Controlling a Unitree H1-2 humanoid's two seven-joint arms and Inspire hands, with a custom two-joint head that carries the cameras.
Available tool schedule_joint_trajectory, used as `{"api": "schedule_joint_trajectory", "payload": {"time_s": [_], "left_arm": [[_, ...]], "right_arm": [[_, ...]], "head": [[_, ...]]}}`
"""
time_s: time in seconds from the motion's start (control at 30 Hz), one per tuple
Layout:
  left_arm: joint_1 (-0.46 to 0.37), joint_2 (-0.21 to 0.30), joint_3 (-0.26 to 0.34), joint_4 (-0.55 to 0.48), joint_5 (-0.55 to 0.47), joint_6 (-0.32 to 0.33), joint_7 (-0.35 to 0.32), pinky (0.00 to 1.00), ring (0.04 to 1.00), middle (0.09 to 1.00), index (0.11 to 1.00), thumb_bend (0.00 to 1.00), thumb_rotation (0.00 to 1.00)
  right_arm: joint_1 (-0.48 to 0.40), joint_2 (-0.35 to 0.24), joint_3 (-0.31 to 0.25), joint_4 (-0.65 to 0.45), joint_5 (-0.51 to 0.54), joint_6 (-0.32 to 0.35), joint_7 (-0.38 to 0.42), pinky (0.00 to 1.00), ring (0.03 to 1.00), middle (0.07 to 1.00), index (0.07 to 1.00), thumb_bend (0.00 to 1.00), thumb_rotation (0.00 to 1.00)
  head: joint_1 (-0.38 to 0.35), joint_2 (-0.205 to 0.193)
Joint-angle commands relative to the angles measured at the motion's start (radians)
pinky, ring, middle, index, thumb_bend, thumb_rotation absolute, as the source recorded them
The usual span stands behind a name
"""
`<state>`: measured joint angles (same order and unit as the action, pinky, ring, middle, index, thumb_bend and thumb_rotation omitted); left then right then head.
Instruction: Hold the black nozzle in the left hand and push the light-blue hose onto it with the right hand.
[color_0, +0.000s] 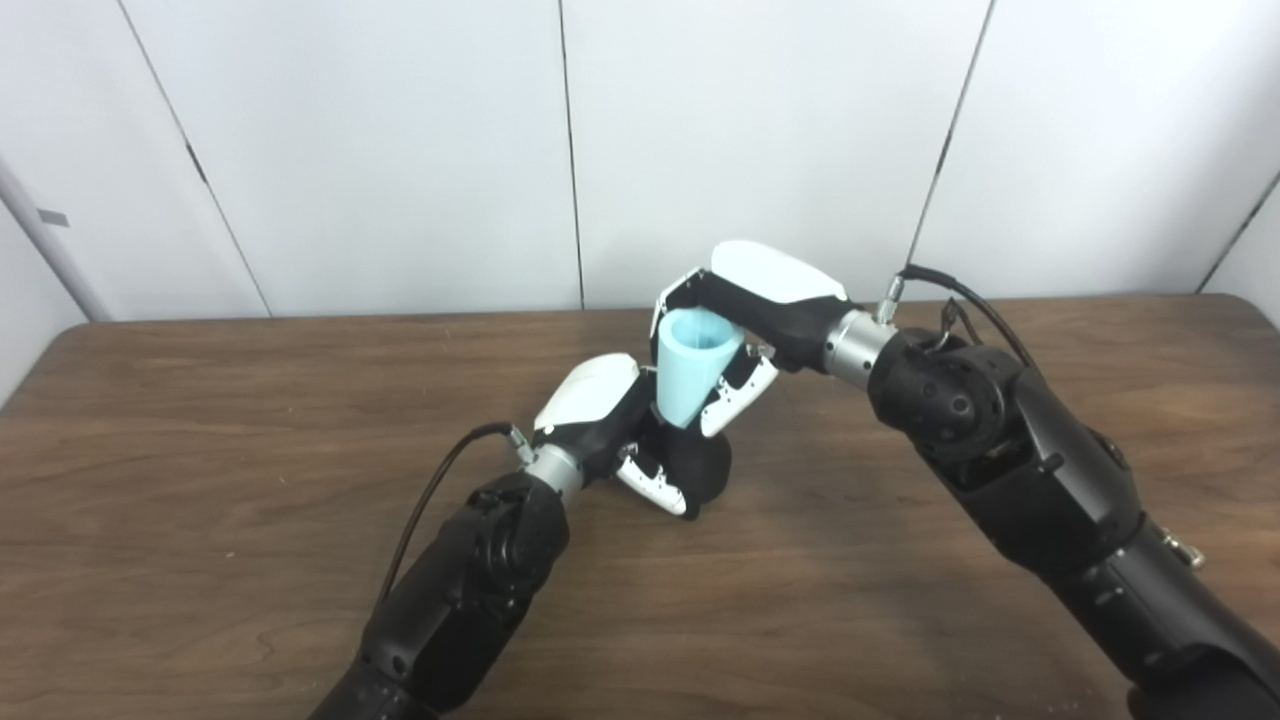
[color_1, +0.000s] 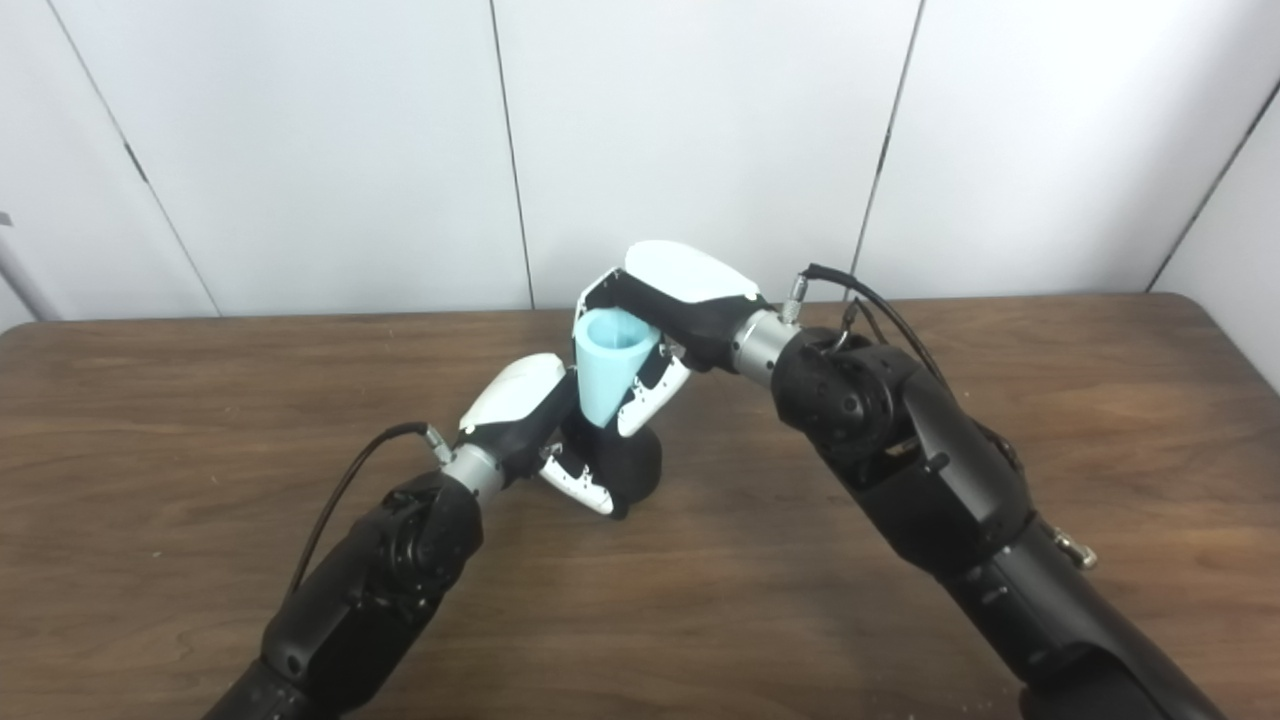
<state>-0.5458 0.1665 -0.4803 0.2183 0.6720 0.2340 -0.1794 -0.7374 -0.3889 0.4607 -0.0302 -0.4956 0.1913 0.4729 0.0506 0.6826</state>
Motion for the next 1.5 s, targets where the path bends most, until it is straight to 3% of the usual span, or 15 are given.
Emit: {"api": "schedule_joint_trajectory", "payload": {"time_s": [0.0, 0.37, 0.43, 0.47, 0.53, 0.57, 0.63, 0.73, 0.97, 1.33, 1.43, 1.47], "left_arm": [[0.039, 0.026, -0.015, 0.058, 0.0, 0.058, -0.08, 0.51, 0.493, 0.507, 0.472, 0.52, 0.0], [0.039, 0.024, -0.013, 0.064, 0.001, 0.057, -0.082, 0.55, 0.515, 0.517, 0.469, 0.52, 0.0], [0.04, 0.022, -0.013, 0.067, 0.001, 0.056, -0.079, 0.55, 0.514, 0.52, 0.467, 0.52, 0.0], [0.04, 0.021, -0.012, 0.068, 0.0, 0.055, -0.077, 0.55, 0.513, 0.52, 0.466, 0.52, 0.0], [0.04, 0.018, -0.011, 0.072, -0.001, 0.053, -0.075, 0.55, 0.512, 0.52, 0.467, 0.52, 0.0], [0.041, 0.017, -0.01, 0.073, -0.002, 0.053, -0.072, 0.55, 0.512, 0.52, 0.467, 0.52, 0.0], [0.041, 0.014, -0.008, 0.078, -0.003, 0.051, -0.068, 0.53, 0.497, 0.505, 0.473, 0.52, 0.0], [0.042, 0.012, -0.005, 0.084, -0.005, 0.047, -0.063, 0.49, 0.481, 0.495, 0.476, 0.53, 0.0], [0.041, 0.005, -0.004, 0.103, -0.008, 0.037, -0.048, 0.51, 0.491, 0.506, 0.473, 0.52, 0.0], [0.04, -0.003, -0.01, 0.105, -0.006, 0.046, -0.054, 0.48, 0.503, 0.511, 0.472, 0.52, 0.0], [0.039, 0.001, -0.01, 0.102, -0.006, 0.049, -0.059, 0.47, 0.502, 0.512, 0.472, 0.52, 0.0], [0.039, 0.001, -0.01, 0.103, -0.007, 0.049, -0.059, 0.47, 0.498, 0.51, 0.472, 0.52, 0.0]], "right_arm": [[0.042, -0.019, 0.046, 0.023, 0.003, -0.007, 0.094, 0.35, 0.459, 0.485, 0.482, 0.5, 0.0], [0.031, -0.041, 0.035, 0.028, -0.014, -0.06, 0.067, 0.34, 0.457, 0.498, 0.48, 0.5, 0.0], [0.027, -0.033, 0.01, 0.008, -0.014, -0.038, 0.047, 0.33, 0.441, 0.51, 0.526, 0.5, 0.0], [0.028, -0.028, -0.005, -0.016, -0.018, -0.018, 0.039, 0.36, 0.486, 0.589, 0.614, 0.49, 0.0], [0.031, -0.021, -0.027, -0.053, -0.029, 0.01, 0.026, 0.45, 0.639, 0.751, 0.767, 0.8, 0.04], [0.033, -0.014, -0.041, -0.072, -0.039, 0.02, 0.009, 0.47, 0.667, 0.779, 0.792, 0.84, 0.05], [0.036, -0.002, -0.067, -0.1, -0.054, 0.031, -0.02, 0.63, 0.831, 0.911, 0.893, 0.94, 0.18], [0.037, 0.015, -0.098, -0.121, -0.073, 0.027, -0.049, 0.75, 0.944, 0.987, 0.98, 0.99, 0.26], [0.033, 0.021, -0.154, -0.146, -0.053, 0.011, -0.044, 0.84, 0.999, 1.0, 1.0, 1.0, 0.31], [0.038, -0.039, -0.191, -0.202, 0.061, -0.02, 0.054, 0.9, 1.0, 1.0, 1.0, 1.0, 0.35], [0.05, -0.06, -0.205, -0.218, 0.124, -0.048, 0.08, 0.94, 1.0, 1.0, 1.0, 1.0, 0.38], [0.052, -0.065, -0.206, -0.219, 0.136, -0.058, 0.085, 0.96, 1.0, 1.0, 1.0, 1.0, 0.45]], "head": [[0.002, 0.002], [-0.001, -0.004], [0.0, -0.008], [0.001, -0.008], [0.001, -0.01], [0.002, -0.01], [0.0, -0.011], [-0.003, -0.013], [-0.004, -0.014], [0.005, -0.011], [0.006, -0.012], [0.004, -0.013]]}}
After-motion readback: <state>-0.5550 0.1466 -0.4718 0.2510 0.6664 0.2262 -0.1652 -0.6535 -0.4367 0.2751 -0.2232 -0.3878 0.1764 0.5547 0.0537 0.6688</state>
